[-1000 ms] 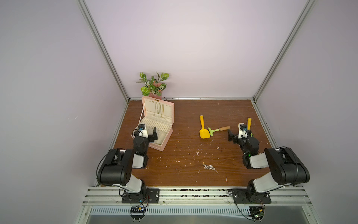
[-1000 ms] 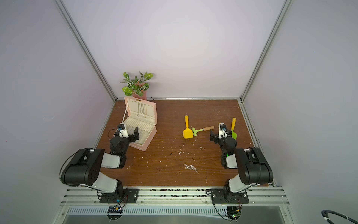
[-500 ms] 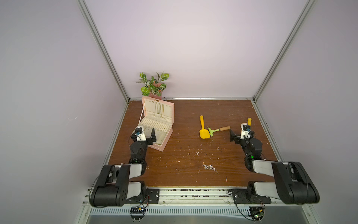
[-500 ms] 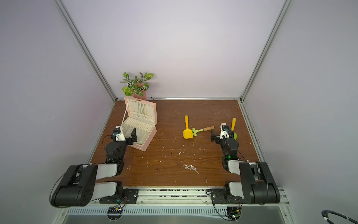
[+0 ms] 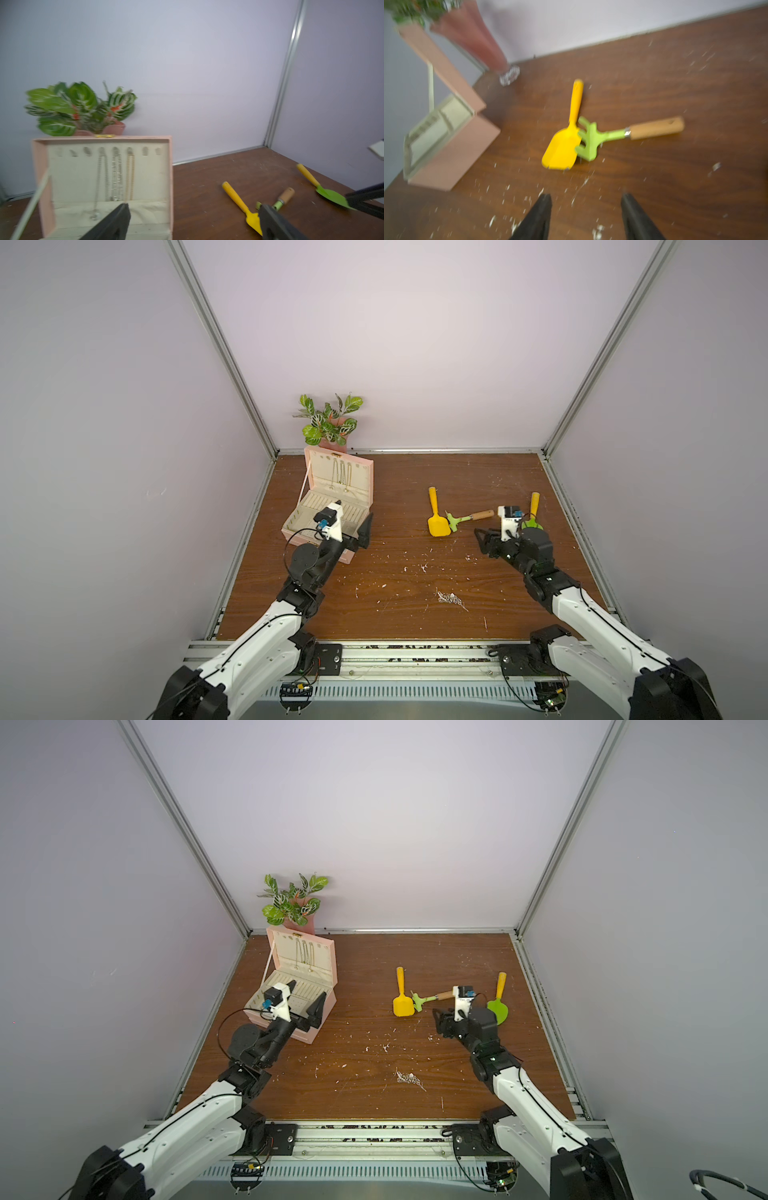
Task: Put jewelry chain into jewelry box
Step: Pick up the necklace from the center of the board.
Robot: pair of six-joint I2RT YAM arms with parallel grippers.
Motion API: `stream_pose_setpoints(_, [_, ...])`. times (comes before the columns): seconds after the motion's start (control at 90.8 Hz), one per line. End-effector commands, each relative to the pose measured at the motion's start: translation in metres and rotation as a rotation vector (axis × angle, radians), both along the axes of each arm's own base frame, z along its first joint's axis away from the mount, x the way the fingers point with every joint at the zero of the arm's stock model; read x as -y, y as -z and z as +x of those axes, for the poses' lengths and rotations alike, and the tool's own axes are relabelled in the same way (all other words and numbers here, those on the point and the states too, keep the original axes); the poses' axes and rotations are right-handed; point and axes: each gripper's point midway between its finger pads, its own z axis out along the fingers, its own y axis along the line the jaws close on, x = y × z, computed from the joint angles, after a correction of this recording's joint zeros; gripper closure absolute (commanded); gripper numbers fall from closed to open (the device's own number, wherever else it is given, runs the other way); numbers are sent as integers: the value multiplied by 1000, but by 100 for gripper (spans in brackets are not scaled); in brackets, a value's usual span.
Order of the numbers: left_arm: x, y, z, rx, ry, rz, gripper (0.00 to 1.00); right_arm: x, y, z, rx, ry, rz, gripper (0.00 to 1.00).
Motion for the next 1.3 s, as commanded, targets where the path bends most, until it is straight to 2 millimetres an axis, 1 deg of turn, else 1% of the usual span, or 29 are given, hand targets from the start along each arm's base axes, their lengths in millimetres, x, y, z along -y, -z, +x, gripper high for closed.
stream_pose_setpoints(0.0, [57, 33, -24, -94, 219, 106, 2, -12, 31, -29, -196, -21, -89, 54])
stream_pose_setpoints(0.077, [89, 43, -45, -99, 359, 121, 2, -31, 42, -43, -256, -72, -127, 60])
stream_pose_setpoints(0.154, [108, 51, -62, -105, 463, 114, 2, -44, 54, -59, -316, -104, -201, 61])
stream_pose_setpoints(0.264, [121, 60, -82, -107, 574, 93, 2, -60, 66, -77, -365, -145, -266, 64])
stream_pose_setpoints(0.363, [127, 75, -93, -113, 623, 131, 2, -72, 77, -92, -411, -208, -295, 66])
stream_pose_setpoints(0.44, [130, 85, -98, -128, 640, 156, 2, -76, 87, -101, -448, -258, -316, 66])
stream_pose_setpoints(0.506, [131, 89, -100, -138, 651, 161, 2, -76, 92, -106, -471, -287, -340, 66])
stream_pose_setpoints(0.605, [131, 92, -103, -147, 659, 163, 2, -72, 94, -108, -479, -308, -385, 66])
stream_pose_setpoints(0.716, [131, 96, -103, -158, 658, 168, 2, -75, 96, -110, -485, -347, -403, 68])
stream_pose_setpoints(0.892, [130, 99, -104, -165, 659, 170, 2, -81, 98, -115, -501, -409, -418, 69])
stream_pose_setpoints(1.288, [130, 102, -103, -176, 651, 174, 2, -77, 113, -121, -520, -436, -523, 76])
